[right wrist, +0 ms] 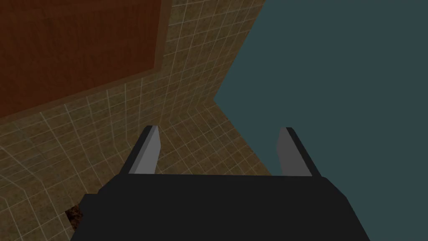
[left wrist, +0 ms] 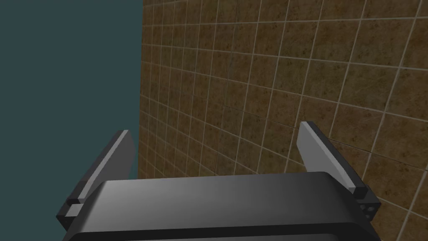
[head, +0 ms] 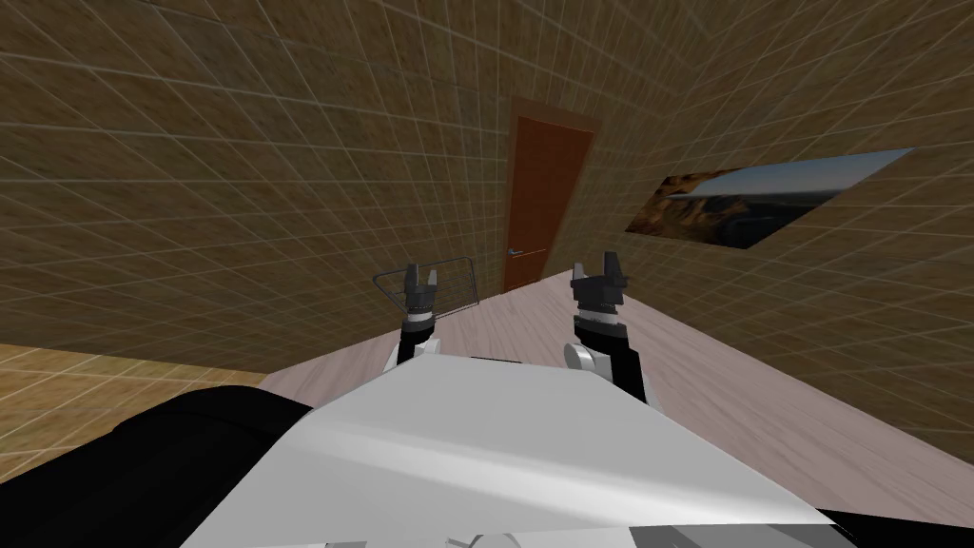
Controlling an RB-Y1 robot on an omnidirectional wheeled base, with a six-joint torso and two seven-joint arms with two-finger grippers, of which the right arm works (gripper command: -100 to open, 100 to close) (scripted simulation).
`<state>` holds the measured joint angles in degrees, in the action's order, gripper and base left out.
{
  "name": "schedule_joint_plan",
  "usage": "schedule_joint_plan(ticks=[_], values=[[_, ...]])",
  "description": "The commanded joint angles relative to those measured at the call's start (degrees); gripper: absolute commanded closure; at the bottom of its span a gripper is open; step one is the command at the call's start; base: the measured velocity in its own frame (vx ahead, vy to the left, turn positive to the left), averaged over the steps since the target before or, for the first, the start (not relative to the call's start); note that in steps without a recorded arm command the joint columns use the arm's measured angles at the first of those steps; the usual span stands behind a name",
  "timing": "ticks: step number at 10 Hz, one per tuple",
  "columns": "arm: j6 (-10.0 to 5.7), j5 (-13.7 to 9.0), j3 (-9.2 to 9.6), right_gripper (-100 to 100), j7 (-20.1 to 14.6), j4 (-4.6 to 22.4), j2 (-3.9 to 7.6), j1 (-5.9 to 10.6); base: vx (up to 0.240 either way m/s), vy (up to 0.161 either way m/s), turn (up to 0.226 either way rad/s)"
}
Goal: Pull the door open
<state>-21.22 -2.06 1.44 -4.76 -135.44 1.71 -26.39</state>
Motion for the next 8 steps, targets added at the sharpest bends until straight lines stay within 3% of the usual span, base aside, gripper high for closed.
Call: schedule_joint_plan(ticks=[1, 8], values=[[-0.63, -0.14, 0.0, -100, -0.24, 1.74, 0.51, 0.35, 0.048, 0.0, 0.08], [-3.71, -0.8, -0.01, -100, -1.4, 10.21, 2.73, 2.03, 0.103, -0.028, 0.076]])
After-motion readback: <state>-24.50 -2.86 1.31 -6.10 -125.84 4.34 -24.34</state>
